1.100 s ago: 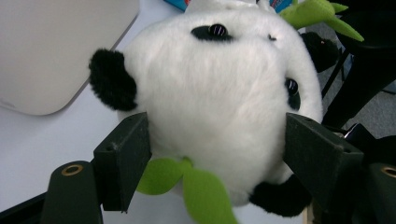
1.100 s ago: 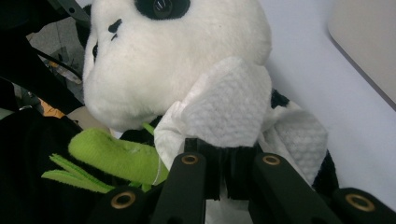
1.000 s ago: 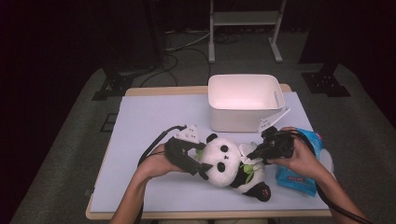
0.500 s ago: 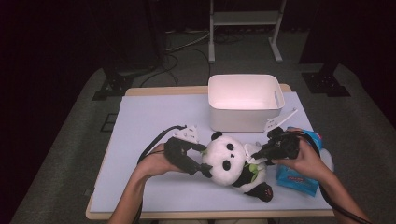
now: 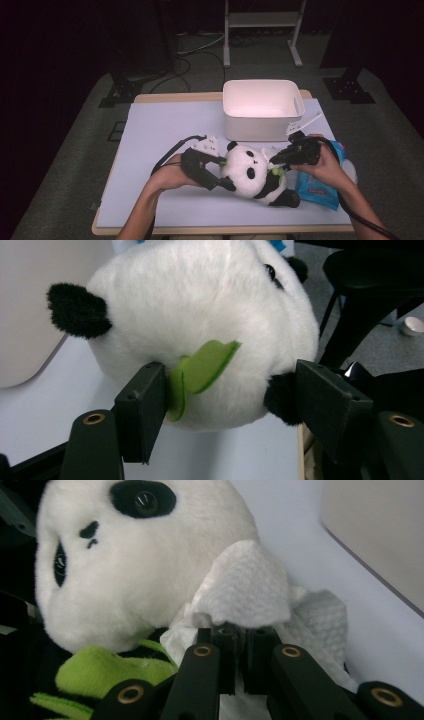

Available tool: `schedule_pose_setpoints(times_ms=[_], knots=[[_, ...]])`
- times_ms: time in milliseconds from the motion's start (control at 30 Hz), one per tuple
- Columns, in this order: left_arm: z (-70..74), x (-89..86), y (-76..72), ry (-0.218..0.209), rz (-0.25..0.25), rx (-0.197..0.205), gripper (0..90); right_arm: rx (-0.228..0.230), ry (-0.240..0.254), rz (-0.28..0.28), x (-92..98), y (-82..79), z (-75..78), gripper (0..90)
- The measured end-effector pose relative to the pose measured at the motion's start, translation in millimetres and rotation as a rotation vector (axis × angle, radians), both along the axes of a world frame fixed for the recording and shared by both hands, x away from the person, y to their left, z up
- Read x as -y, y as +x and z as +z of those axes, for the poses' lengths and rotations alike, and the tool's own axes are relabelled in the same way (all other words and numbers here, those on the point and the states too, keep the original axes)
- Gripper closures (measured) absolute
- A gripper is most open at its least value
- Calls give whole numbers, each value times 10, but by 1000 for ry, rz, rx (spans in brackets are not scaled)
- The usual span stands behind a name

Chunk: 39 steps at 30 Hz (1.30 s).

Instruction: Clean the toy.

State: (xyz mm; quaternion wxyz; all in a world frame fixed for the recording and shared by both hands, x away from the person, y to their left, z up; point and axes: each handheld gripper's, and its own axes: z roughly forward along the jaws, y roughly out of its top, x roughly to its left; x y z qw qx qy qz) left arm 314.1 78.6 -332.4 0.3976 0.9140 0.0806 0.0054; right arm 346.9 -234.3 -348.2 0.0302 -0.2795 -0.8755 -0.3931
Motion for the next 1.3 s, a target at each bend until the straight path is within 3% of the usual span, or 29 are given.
schedule_pose_setpoints(times_ms=[200, 500, 800, 1000, 1133, 1300], knots=[[15, 4, 3, -19, 18, 5, 330, 19, 45, 29, 1, -60, 103, 852], [72, 55, -41, -11, 2, 30, 330, 45, 31, 45, -91, 23, 322, 852], [96, 84, -70, -15, -15, 39, 330, 52, 46, 93, -364, 167, 504, 851], [82, 75, -71, -17, -12, 36, 330, 61, 17, 130, -630, 219, 595, 850], [68, 63, -69, -13, -5, 32, 329, 68, 7, 150, -735, 195, 620, 850], [60, 74, -47, -11, 14, 38, 329, 81, 13, 169, -726, 96, 662, 850]])
